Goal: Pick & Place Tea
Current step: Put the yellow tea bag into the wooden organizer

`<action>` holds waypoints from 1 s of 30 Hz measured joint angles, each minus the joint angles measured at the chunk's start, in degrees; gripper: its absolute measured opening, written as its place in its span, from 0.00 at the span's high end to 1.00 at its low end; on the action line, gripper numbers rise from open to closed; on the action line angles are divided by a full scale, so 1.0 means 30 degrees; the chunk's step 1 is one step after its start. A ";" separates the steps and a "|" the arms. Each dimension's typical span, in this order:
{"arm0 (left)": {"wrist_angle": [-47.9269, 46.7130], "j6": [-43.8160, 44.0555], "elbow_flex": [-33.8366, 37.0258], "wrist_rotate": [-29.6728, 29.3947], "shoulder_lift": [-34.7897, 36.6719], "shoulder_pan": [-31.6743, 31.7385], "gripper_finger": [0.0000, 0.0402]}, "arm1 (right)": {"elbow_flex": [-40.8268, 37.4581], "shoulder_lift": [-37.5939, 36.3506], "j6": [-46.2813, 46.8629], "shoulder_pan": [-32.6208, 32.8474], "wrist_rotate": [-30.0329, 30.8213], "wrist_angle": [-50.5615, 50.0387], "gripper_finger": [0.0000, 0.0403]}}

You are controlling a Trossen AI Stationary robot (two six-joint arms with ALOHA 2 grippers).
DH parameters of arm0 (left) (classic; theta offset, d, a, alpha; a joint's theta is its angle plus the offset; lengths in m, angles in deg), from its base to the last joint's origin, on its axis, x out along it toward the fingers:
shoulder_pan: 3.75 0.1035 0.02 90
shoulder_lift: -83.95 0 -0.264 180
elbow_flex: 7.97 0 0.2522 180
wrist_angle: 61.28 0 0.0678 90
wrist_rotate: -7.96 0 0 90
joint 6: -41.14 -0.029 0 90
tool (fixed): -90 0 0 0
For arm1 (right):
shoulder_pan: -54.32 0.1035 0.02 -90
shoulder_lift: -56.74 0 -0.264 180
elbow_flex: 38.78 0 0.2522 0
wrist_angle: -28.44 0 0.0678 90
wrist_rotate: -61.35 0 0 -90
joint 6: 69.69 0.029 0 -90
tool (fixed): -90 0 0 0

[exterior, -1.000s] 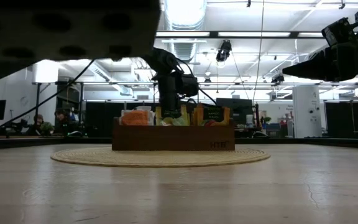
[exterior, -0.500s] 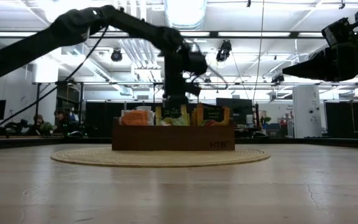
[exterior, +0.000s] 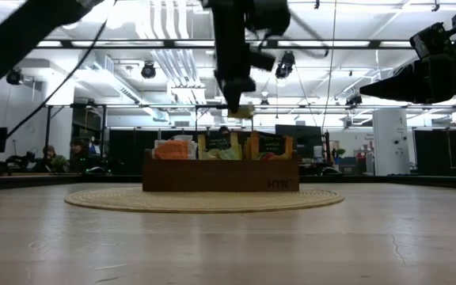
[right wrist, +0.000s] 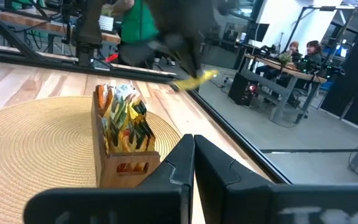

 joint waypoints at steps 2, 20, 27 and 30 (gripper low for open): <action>-0.0163 0.1032 0.0342 -0.0969 0.0425 -0.1014 1.00 | 0.0000 -0.0007 0.0000 0.0007 -0.0004 0.0007 0.98; 0.0701 0.6725 0.7285 -0.7234 0.1783 -0.7557 1.00 | 0.0000 0.0000 0.0000 0.0007 -0.0001 -0.0007 0.98; 0.2679 0.8288 0.9844 -0.7823 0.1776 -0.7739 1.00 | 0.0000 0.0000 0.0000 0.0000 0.0000 -0.0007 0.98; 0.3858 0.7996 1.0848 -0.8268 0.1776 -0.7519 1.00 | 0.0000 0.0000 0.0000 0.0001 0.0000 -0.0007 0.98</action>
